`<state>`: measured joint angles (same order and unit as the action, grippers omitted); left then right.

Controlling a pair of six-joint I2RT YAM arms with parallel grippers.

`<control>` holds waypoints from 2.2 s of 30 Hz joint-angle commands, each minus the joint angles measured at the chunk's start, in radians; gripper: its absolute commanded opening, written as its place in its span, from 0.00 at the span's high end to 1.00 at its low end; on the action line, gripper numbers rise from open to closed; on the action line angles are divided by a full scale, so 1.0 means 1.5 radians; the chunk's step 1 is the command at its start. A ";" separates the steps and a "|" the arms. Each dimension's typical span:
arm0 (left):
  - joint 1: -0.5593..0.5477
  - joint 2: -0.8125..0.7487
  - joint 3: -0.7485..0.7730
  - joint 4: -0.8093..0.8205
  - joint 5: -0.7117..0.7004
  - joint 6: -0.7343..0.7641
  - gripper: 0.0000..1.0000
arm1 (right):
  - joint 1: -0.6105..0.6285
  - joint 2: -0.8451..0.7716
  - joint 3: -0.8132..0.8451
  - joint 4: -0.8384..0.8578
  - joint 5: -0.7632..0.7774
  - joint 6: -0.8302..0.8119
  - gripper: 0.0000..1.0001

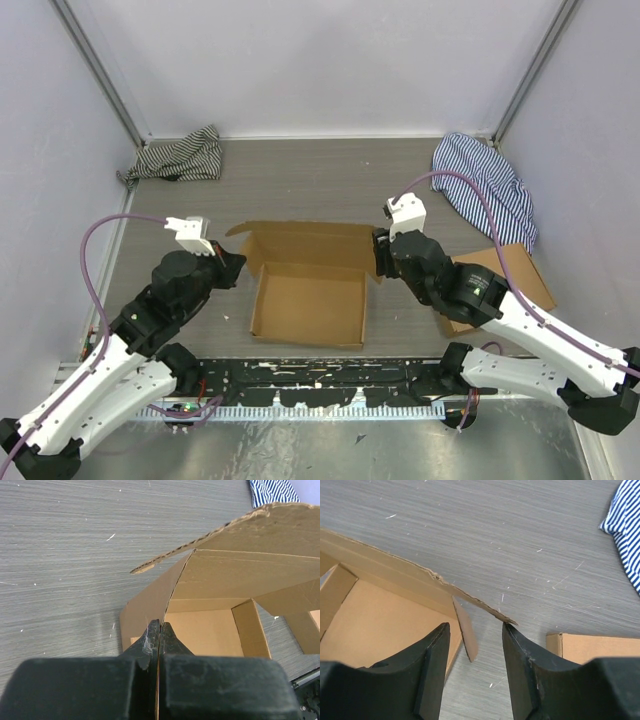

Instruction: Fold the paper box

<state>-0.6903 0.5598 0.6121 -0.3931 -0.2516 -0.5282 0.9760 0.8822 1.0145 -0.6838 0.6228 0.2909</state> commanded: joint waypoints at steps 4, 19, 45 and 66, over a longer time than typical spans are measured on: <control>-0.003 0.007 0.032 -0.053 0.004 0.010 1.00 | 0.003 -0.012 -0.022 0.012 -0.058 0.002 0.49; -0.003 0.011 0.064 -0.042 0.010 0.015 1.00 | 0.003 0.067 -0.055 0.113 0.005 0.010 0.97; -0.003 0.213 0.182 0.104 -0.006 0.071 1.00 | -0.003 0.224 -0.063 0.323 0.156 0.032 0.99; -0.003 0.162 0.084 0.082 -0.007 0.042 1.00 | -0.013 0.214 -0.104 0.330 0.087 0.095 0.99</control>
<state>-0.6899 0.8459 0.7906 -0.2962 -0.2867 -0.4324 0.9516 1.2407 0.8772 -0.2234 0.8078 0.3878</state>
